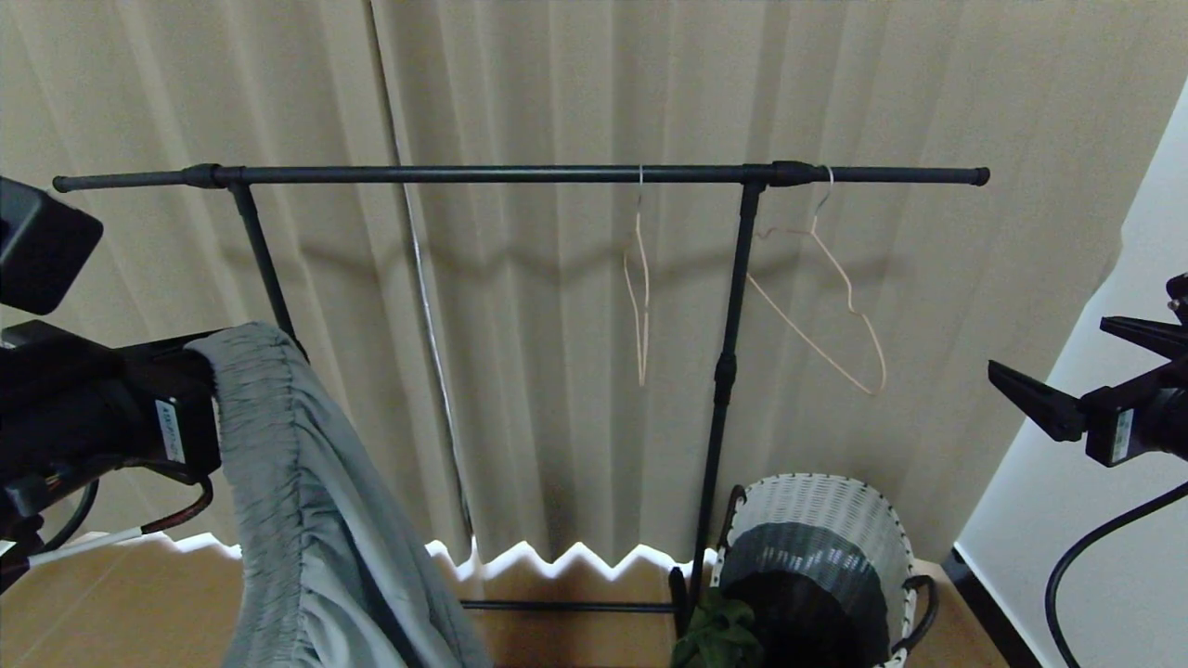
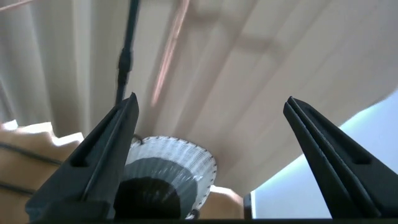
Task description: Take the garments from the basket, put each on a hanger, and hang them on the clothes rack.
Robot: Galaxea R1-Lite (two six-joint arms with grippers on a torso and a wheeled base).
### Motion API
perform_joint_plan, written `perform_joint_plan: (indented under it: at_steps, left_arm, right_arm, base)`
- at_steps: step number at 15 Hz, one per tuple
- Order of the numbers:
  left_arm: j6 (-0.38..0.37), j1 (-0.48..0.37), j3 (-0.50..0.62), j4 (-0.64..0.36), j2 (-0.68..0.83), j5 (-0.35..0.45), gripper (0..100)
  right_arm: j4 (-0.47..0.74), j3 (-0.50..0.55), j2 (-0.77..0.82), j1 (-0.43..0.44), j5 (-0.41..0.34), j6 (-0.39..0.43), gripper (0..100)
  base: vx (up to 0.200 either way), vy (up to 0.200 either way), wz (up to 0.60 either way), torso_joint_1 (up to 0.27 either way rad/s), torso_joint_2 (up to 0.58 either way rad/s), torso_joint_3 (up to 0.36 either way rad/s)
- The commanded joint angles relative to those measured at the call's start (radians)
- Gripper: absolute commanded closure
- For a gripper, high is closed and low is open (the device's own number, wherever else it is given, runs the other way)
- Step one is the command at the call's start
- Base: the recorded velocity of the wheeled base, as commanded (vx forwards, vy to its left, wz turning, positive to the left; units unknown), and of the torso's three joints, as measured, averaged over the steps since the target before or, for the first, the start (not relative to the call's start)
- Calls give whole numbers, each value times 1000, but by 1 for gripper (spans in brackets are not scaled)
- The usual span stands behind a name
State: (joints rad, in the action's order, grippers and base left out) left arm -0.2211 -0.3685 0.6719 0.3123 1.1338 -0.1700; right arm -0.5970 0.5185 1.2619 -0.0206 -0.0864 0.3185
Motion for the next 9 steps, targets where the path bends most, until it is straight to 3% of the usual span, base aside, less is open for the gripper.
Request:
perform_joint_plan:
  at_steps: [1, 2, 9]
  left_arm:
    - [2, 3, 0, -1, 6, 0, 100]
    - [5, 5, -2, -1, 6, 0, 100]
    - [6, 3, 0, -4, 15, 1, 100]
  right_arm:
    - [2, -2, 5, 1, -3, 1, 0]
    - [6, 0, 5, 1, -3, 2, 0]
    - [36, 8, 8, 1, -4, 2, 0]
  base:
    - [0, 0, 0, 0, 0, 0]
    - [0, 0, 0, 0, 0, 0]
    - [200, 0, 0, 5, 0, 2]
